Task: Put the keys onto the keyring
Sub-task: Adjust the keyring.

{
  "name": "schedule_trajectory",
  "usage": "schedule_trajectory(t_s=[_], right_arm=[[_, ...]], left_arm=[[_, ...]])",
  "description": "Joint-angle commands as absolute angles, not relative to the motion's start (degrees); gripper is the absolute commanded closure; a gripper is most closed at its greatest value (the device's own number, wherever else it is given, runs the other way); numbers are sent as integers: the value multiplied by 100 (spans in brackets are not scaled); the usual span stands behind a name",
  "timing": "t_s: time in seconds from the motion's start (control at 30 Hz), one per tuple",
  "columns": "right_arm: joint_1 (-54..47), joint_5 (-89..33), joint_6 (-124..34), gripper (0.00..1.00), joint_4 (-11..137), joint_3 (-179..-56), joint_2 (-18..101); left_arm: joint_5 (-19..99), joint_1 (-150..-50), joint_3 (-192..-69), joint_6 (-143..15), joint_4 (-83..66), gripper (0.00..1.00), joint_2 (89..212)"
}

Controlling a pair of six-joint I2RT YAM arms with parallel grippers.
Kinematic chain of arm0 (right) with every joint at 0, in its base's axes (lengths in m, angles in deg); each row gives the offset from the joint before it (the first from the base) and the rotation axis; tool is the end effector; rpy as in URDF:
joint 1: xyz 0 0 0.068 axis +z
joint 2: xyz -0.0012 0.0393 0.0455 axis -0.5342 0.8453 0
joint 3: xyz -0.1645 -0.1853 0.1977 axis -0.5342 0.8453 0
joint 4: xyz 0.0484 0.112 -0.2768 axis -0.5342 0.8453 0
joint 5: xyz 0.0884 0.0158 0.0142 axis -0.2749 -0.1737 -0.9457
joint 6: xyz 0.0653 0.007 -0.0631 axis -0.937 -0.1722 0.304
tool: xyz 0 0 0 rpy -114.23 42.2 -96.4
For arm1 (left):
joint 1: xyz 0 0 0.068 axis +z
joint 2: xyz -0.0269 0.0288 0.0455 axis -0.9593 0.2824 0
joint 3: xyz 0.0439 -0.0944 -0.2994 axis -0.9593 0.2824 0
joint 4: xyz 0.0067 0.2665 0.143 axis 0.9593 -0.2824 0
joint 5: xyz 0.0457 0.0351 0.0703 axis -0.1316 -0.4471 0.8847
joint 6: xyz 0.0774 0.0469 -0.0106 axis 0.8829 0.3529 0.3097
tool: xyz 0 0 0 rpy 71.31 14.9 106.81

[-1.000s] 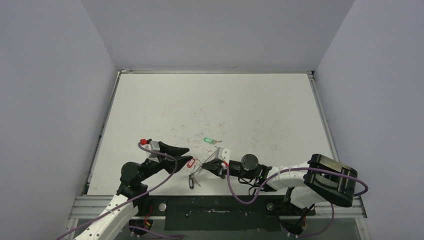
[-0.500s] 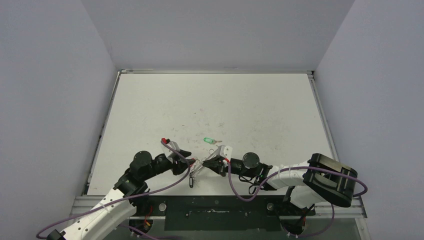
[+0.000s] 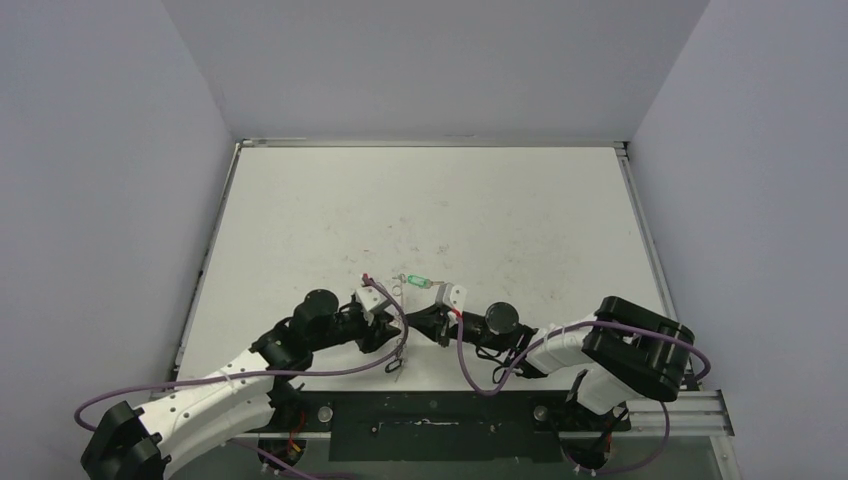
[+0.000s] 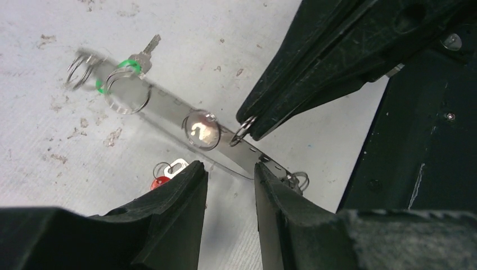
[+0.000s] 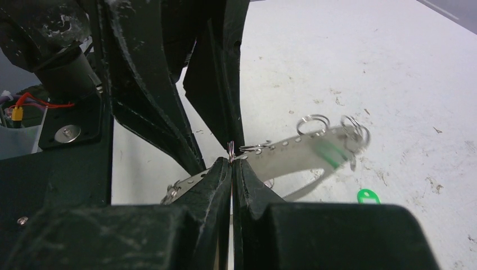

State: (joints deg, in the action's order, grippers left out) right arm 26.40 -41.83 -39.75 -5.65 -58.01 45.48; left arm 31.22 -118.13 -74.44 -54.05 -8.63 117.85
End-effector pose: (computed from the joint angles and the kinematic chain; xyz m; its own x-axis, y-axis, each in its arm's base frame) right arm 0.1322 0.2738 0.1714 -0.0337 -0.0070 -0.9994 -0.9834 0.1785 0.0319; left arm 0.1369 -0.1684 0.1869 -0.3113 0.2774 -0.9089 0.8552 0.4988 -0.1406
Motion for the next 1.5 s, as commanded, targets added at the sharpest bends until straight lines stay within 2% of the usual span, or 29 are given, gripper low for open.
schedule_trajectory(t_s=[0.0, 0.23, 0.5, 0.63, 0.73, 0.87, 1.13, 1.47], right_arm=[[2555, -4314, -4187, 100, -1342, -5936, 4802], [2541, -4429, -4236, 100, -1345, -5954, 4903], [2543, -4640, -4248, 100, -1463, -5916, 4923], [2521, -4683, -4260, 100, -1562, -5870, 4923], [2515, -4735, -4282, 100, -1570, -5904, 4933], [2506, -4788, -4327, 100, -1659, -5936, 4993], [2498, -4832, -4407, 100, -1784, -5910, 5034], [2489, -4866, -4419, 100, -1684, -5968, 5012]], left_arm=[[3037, -11929, -7235, -5487, 373, 65, 11649], [3076, -11934, -6653, -5507, 1213, 64, 11094], [3228, -11934, -6394, -5471, 1305, 72, 10766], [3232, -11939, -6477, -5311, 1046, 64, 10624], [3124, -11935, -6499, -4944, 916, 63, 10581], [3061, -11939, -6434, -4776, 1014, 68, 10610], [2863, -11931, -6311, -4622, 1327, 84, 10729], [2581, -11932, -6339, -4484, 1525, 82, 11065]])
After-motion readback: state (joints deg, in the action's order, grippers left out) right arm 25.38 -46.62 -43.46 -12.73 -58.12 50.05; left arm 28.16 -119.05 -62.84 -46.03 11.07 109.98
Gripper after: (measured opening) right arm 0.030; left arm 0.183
